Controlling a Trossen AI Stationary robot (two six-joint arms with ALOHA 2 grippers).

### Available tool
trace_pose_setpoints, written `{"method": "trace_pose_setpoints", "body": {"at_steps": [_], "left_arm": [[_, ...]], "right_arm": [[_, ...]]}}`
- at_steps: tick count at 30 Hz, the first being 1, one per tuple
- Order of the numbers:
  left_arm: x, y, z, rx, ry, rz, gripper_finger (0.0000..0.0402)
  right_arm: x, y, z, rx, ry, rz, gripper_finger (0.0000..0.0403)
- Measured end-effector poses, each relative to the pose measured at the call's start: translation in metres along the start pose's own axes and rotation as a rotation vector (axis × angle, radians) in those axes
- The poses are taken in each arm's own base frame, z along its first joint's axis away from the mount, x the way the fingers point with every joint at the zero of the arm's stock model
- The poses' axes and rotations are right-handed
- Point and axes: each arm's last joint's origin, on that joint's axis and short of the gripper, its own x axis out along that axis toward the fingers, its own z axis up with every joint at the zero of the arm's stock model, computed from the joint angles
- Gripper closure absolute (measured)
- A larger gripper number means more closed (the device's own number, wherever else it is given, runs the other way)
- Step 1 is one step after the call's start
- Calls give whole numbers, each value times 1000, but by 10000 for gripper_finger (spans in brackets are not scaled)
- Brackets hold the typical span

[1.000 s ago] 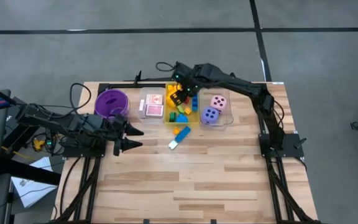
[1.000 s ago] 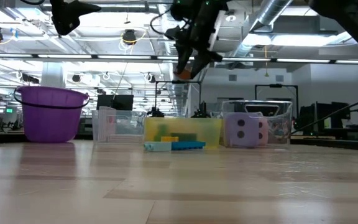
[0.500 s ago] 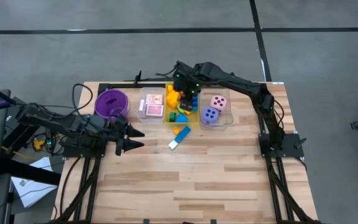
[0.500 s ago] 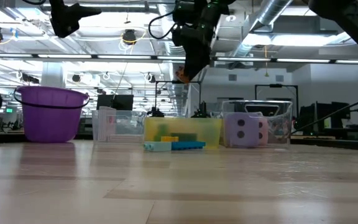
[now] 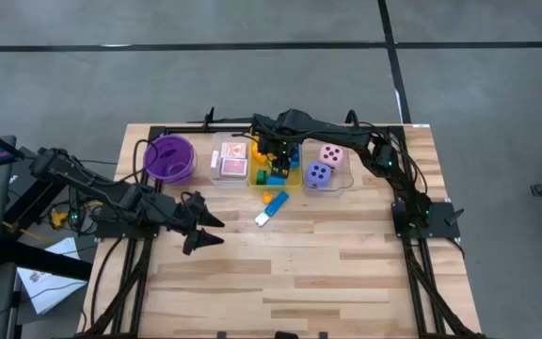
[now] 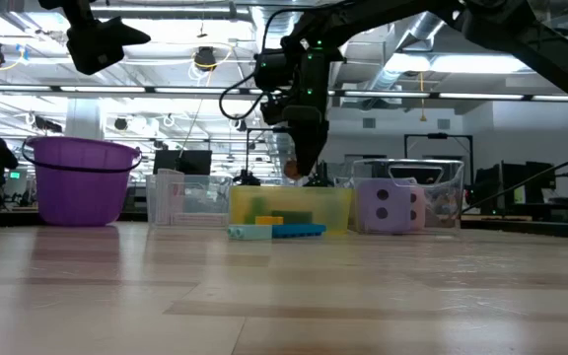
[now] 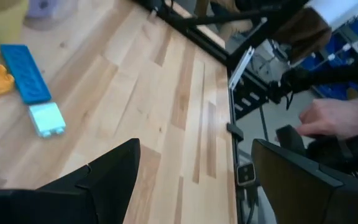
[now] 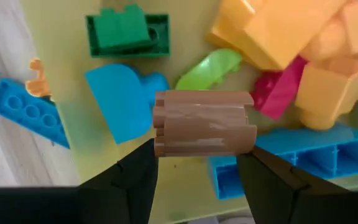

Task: Pick & Place Toys
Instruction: Put the brown gamepiece into the yellow bin

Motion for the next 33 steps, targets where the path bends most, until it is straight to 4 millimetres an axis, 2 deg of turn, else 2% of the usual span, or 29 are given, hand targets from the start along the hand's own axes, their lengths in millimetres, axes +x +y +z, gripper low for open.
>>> {"method": "trace_pose_setpoints", "body": {"at_steps": [6, 12, 23, 33], "left_arm": [[7, -5, -7, 14, 33, -15, 97], [10, -7, -8, 15, 31, -24, 97], [10, -8, -7, 9, 20, -33, 97], [10, -8, -7, 8, 19, -34, 97]], "right_arm": [[21, 5, 6, -42, 20, 7, 209], [33, 4, 5, -72, 72, -14, 209], [31, -11, 3, -45, 68, -72, 208], [31, -11, 2, -32, 73, -68, 208]]}}
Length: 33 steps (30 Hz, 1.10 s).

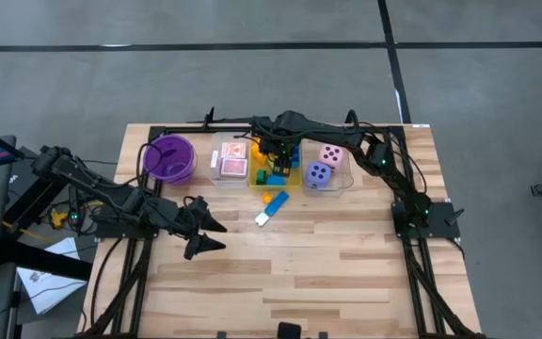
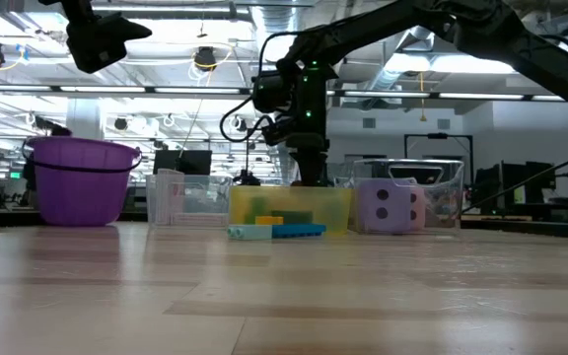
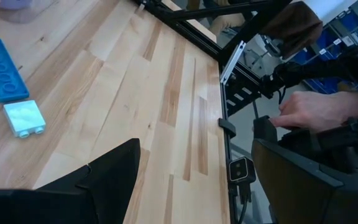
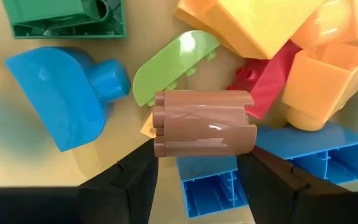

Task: Pick & Place Toys
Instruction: Put the brown gamepiece into the yellow bin, then put the light blue gamepiece into the yellow bin

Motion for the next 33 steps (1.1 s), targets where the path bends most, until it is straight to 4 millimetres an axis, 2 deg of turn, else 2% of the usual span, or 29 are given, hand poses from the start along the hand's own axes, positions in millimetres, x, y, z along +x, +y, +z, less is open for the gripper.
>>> {"method": "trace_pose_setpoints", "body": {"at_steps": [7, 17, 24, 27, 33], "left_arm": [[0, 0, 0, 0, 0, 0, 97], [0, 0, 0, 0, 0, 0, 97], [0, 0, 0, 0, 0, 0, 97], [0, 0, 0, 0, 0, 1, 97], [0, 0, 0, 5, 0, 1, 97]], "right_arm": [[0, -3, -1, 76, -1, 0, 203], [0, -4, 0, 152, -4, -6, 156], [0, -7, -1, 187, -6, -9, 153], [-6, -7, -2, 210, -24, -12, 153], [-35, -10, -7, 296, -99, -17, 152]]}}
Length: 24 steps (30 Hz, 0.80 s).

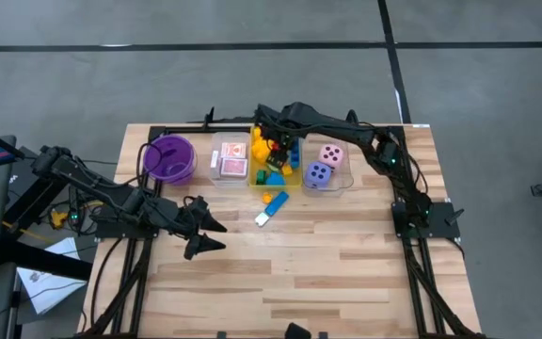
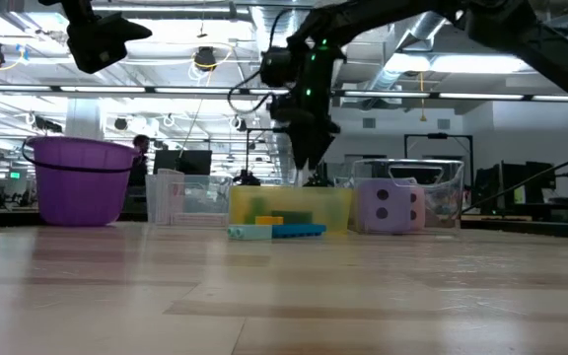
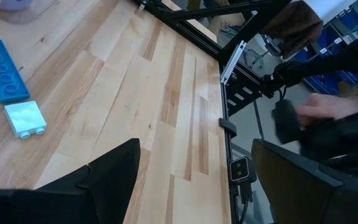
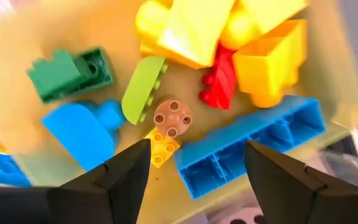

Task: Pick & Place Toys
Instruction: Put the light blue gamepiece into the yellow bin

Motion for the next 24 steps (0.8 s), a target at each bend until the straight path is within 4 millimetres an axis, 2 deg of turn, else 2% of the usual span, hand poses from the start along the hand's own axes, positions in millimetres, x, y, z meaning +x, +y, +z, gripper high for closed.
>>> {"method": "trace_pose_setpoints", "body": {"at_steps": [5, 13, 20, 24], "left_arm": [[0, 0, 0, 17, -1, 0, 97], [0, -6, 6, 97, -70, -57, 97], [-2, -12, 17, 151, -179, -121, 97], [-4, -17, 25, 195, -266, -165, 97]], "right_arm": [[-38, 5, -5, 106, -91, 15, 152], [-108, 40, -24, 164, -254, 50, 152], [-171, 78, -59, 219, -380, 80, 152], [-214, 106, -90, 222, -520, 60, 152]]}}
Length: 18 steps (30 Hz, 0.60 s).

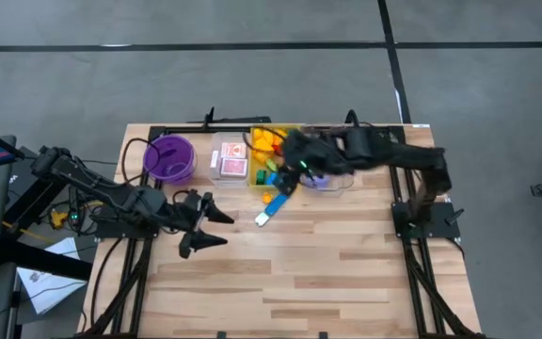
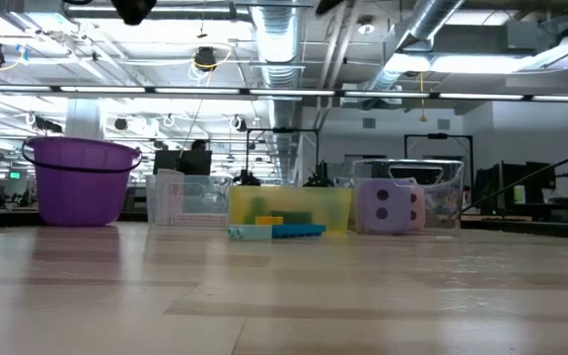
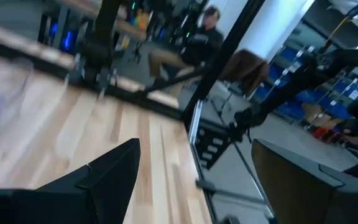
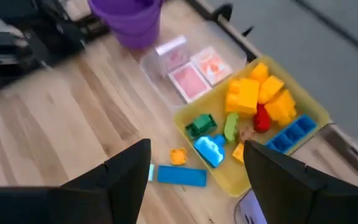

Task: Pick & Place Toys
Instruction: Put the light blue gamepiece into the yellow bin

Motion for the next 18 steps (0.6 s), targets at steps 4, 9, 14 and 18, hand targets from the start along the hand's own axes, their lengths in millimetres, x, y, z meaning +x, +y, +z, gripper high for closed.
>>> {"method": "trace_pose_setpoints", "body": {"at_steps": [4, 9, 14, 18], "left_arm": [[0, -2, 6, 52, -56, -21, 97], [0, -2, 6, 59, -56, -21, 97], [0, -2, 5, 62, -52, -19, 97], [0, -1, 5, 86, -56, -2, 97]], "right_arm": [[-41, 11, -19, 43, -72, -64, 152], [-77, 13, -41, 159, -93, -82, 152], [-97, 25, -57, 203, -139, -74, 152], [-103, 29, -67, 220, -125, -84, 152]]}}
